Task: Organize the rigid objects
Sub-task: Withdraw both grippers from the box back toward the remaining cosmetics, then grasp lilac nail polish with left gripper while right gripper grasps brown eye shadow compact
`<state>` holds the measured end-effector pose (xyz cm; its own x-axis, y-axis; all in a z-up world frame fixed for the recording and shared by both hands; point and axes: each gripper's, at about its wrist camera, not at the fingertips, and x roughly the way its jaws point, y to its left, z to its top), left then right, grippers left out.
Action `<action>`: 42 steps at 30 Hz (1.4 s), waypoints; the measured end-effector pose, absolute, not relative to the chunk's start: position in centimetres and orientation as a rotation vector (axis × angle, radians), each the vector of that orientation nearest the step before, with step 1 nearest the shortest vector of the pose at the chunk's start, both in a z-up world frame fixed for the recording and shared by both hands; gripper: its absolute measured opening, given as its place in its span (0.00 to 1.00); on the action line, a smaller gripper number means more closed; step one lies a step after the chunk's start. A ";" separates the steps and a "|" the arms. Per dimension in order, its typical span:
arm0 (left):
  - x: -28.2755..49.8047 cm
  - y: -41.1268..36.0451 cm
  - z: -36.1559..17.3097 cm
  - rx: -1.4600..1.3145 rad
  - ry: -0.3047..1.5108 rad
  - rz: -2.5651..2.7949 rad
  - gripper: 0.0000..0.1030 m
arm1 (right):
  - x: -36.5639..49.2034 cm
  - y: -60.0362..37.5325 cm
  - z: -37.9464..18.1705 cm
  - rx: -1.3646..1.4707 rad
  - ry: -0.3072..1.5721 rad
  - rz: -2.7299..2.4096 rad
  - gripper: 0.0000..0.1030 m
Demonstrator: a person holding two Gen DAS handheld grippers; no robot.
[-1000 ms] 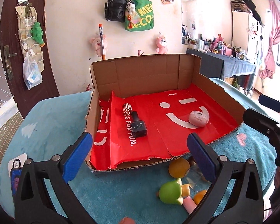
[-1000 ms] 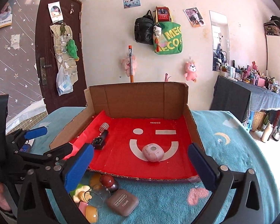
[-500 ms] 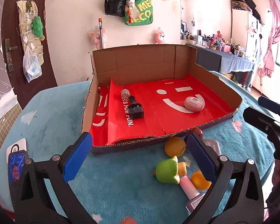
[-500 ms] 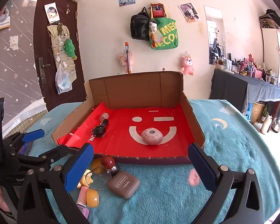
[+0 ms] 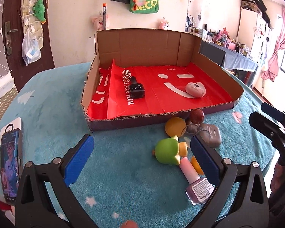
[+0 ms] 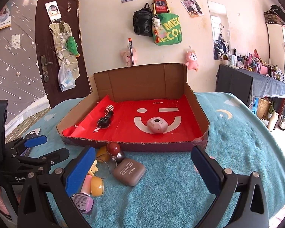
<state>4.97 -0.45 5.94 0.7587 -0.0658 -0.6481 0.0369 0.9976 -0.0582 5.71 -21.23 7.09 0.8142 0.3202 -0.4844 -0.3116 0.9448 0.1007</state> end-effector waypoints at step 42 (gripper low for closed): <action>1.9 -3.8 1.6 -0.085 0.870 -0.180 1.00 | 5.7 -22.1 1.6 0.029 0.741 0.333 1.00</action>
